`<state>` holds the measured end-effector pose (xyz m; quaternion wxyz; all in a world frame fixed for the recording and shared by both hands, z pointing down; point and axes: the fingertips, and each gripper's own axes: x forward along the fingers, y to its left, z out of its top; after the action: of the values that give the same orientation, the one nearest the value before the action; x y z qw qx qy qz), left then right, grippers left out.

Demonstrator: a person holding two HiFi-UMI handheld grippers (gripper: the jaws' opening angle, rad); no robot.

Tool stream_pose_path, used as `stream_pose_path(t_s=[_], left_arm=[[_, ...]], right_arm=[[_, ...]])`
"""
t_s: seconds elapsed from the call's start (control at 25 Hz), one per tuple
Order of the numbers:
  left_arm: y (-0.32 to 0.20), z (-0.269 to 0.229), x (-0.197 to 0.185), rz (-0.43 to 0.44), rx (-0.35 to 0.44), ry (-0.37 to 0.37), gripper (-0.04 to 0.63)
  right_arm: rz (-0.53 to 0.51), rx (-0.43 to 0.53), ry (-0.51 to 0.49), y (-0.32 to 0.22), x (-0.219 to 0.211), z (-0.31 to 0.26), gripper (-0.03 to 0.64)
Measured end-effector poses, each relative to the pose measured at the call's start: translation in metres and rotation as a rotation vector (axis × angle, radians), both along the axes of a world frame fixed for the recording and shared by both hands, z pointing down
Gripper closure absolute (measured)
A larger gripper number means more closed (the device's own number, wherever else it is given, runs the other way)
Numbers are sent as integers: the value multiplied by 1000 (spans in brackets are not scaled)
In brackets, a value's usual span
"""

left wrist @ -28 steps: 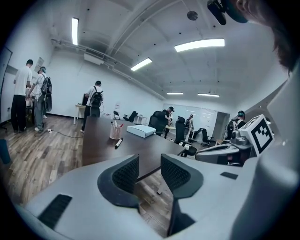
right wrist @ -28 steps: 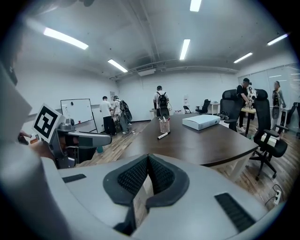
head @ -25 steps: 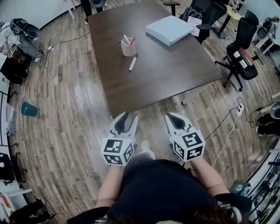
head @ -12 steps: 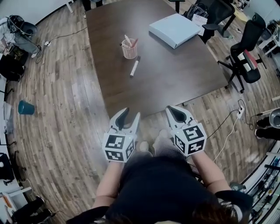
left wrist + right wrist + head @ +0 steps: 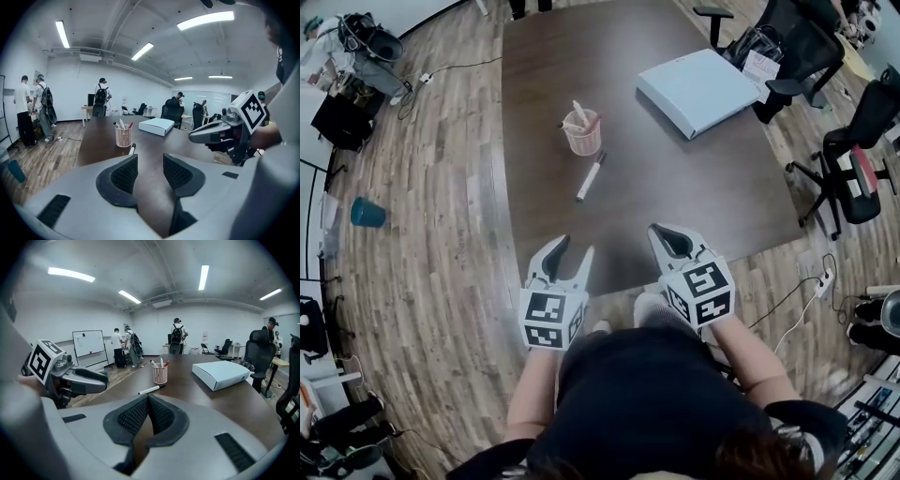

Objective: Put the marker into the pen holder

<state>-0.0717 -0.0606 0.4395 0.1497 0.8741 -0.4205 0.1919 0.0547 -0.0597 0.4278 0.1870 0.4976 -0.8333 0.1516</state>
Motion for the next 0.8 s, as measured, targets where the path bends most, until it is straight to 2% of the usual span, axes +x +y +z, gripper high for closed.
stream_pose_path(t_s=[0.44,0.64,0.8], left_arm=[[-73,44,27,-208,-93,-116,420],[-107,61,34,-261,-107,-167,420],[-122,84,33,-239,-161,-222,423]], right_arm=[[-192,-85,-15,-77,58,28,600],[-278,-130,-18,-97,63,47,601],[-314,-170,-29,-106,52,60,601]])
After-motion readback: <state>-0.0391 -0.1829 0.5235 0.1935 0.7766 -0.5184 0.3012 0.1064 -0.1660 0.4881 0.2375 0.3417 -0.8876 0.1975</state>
